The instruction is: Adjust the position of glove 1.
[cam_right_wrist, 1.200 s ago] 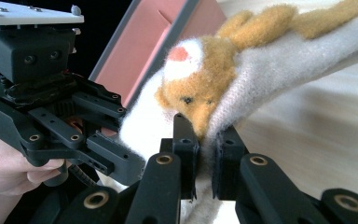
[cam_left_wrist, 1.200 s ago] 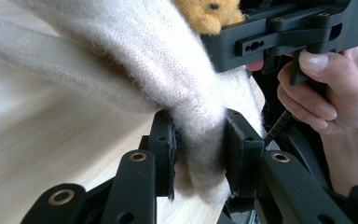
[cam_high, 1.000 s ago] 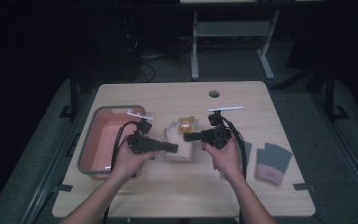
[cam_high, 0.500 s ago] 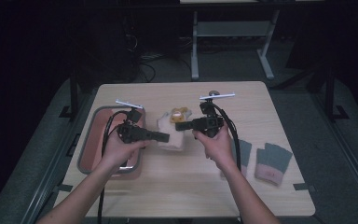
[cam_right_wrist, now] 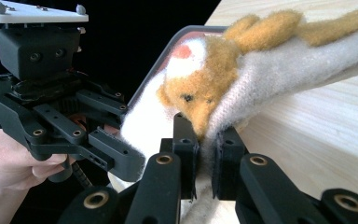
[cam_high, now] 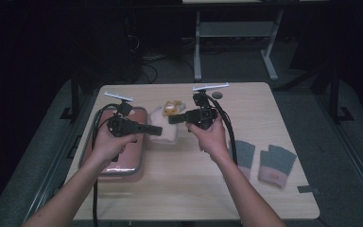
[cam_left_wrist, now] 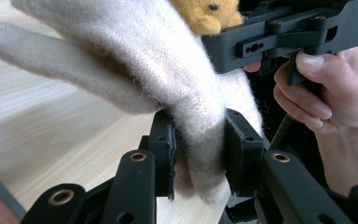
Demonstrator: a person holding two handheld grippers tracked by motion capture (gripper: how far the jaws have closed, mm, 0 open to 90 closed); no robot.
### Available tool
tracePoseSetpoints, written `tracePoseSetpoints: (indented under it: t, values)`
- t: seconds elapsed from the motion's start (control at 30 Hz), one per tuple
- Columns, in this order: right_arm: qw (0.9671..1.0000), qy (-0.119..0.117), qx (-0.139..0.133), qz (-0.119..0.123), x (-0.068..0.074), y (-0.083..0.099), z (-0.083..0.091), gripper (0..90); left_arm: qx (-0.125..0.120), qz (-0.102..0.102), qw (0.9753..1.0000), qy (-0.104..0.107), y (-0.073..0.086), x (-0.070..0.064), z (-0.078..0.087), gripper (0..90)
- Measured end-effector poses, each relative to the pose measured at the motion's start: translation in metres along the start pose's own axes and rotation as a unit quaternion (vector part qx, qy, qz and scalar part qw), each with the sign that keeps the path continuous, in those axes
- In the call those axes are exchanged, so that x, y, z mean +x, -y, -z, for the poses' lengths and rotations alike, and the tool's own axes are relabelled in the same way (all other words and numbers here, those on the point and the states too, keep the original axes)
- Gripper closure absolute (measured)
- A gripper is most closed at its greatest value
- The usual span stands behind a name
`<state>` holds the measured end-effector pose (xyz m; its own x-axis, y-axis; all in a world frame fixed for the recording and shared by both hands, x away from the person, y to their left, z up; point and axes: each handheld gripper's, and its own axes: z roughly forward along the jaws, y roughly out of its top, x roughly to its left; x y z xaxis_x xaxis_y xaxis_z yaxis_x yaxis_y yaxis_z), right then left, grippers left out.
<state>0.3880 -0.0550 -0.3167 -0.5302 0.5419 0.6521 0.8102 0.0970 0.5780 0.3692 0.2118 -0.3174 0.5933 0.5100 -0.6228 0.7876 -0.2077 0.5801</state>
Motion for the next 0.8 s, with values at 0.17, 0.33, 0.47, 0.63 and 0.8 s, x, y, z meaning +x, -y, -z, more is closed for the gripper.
tracePoseSetpoints:
  t: [0.17, 0.33, 0.47, 0.63, 0.8]
  values:
    - [1.0, -0.005, 0.0, 0.002, 0.006, -0.006, -0.007, 82.4, -0.003, 0.0, 1.0, -0.002, -0.001, 0.003, 0.01, 67.6]
    - [0.9999, -0.007, 0.002, 0.008, 0.013, -0.012, -0.014, 82.4, -0.013, 0.006, 0.9999, -0.003, 0.001, 0.006, 0.02, 67.6]
    - [0.9999, -0.01, 0.008, 0.011, 0.017, -0.016, -0.021, 82.4, -0.014, 0.004, 0.9999, -0.009, 0.002, 0.008, 0.027, 67.5]
    - [0.9997, -0.012, 0.012, 0.015, 0.022, -0.019, -0.029, 82.4, -0.019, 0.008, 0.9997, -0.012, 0.003, 0.012, 0.036, 67.5]
    - [0.9996, -0.018, 0.014, 0.018, 0.027, -0.023, -0.036, 82.3, -0.018, 0.008, 0.9996, -0.018, 0.004, 0.014, 0.045, 67.5]
